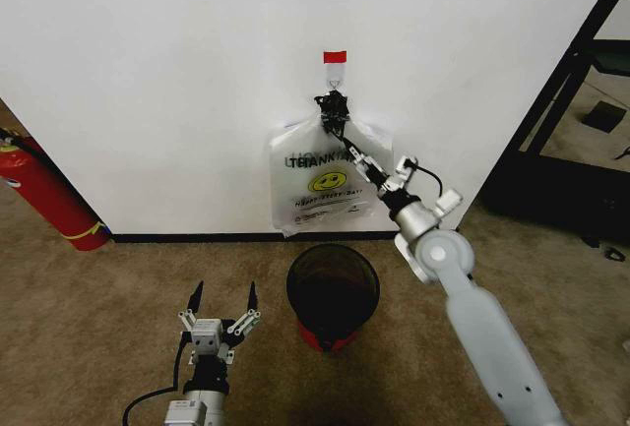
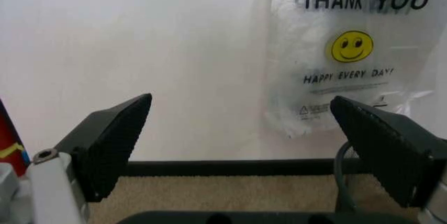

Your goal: Pick up the garbage bag from the wall and place it over the trash bin.

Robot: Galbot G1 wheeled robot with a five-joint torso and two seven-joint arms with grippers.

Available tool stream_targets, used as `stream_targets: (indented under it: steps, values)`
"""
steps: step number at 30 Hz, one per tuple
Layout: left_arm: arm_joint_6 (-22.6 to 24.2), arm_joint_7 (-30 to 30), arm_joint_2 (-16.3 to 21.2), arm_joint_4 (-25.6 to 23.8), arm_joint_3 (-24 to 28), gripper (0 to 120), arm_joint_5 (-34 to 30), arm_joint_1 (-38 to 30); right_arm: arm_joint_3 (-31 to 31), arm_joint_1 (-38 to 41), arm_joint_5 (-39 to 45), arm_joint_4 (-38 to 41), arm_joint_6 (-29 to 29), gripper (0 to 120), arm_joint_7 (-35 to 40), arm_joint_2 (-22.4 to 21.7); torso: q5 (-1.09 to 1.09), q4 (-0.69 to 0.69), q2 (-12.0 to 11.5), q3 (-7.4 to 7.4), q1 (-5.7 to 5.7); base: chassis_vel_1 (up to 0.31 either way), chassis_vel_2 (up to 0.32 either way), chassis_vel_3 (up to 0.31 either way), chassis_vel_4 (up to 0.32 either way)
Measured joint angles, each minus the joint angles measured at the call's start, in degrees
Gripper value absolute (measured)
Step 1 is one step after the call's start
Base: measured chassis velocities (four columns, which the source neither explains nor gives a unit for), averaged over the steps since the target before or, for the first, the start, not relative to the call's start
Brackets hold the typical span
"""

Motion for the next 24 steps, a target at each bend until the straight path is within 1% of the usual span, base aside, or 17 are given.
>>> stream_targets:
  steps: [6,13,16,18,21,23,24]
  values:
    - [-0.05,-0.04,-0.54,-0.16,-0.28,100,0.00,0.14,-1.04,3.04,2.47,-2.18,-0.36,100,1.10,2.01,0.00,0.00,0.00,-0.01,0.00,0.000,0.000,0.000,0.000]
    - [-0.65,-0.06,-0.81,-0.22,-0.31,100,0.31,0.85,-1.31,4.80,2.45,-4.35,-0.39,100,1.14,2.71,0.00,0.00,0.00,-0.01,-0.01,0.000,0.000,0.000,0.000]
    - [-0.83,-0.07,-0.54,-0.23,-0.47,100,0.26,0.92,-1.36,5.15,2.05,-5.22,-0.47,97,1.25,2.90,0.00,0.00,0.00,-0.01,-0.01,0.000,0.000,0.000,0.000]
    - [-0.84,-0.07,-0.39,-0.22,-0.57,100,0.15,0.77,-1.35,5.26,1.58,-5.75,-0.53,90,1.33,3.57,0.00,-0.01,0.00,-0.01,-0.01,0.000,0.000,0.000,0.000]
    - [-0.84,-0.09,0.05,-0.41,-0.75,100,0.00,0.65,-0.93,5.67,0.85,-6.83,-0.54,86,1.37,5.30,0.00,0.00,0.00,-0.01,-0.01,0.000,0.000,0.000,0.000]
    - [-0.84,-0.10,0.30,-0.67,-0.90,100,-0.01,0.84,-0.57,5.90,0.48,-7.33,-0.57,79,1.38,6.26,0.00,0.01,0.00,-0.01,-0.01,0.000,0.000,0.000,0.000]
    - [-0.84,-0.10,0.30,-0.67,-0.90,100,-0.01,0.84,-0.57,5.90,0.48,-7.33,-0.57,79,1.38,6.26,0.00,0.01,0.00,-0.01,-0.01,0.000,0.000,0.000,0.000]
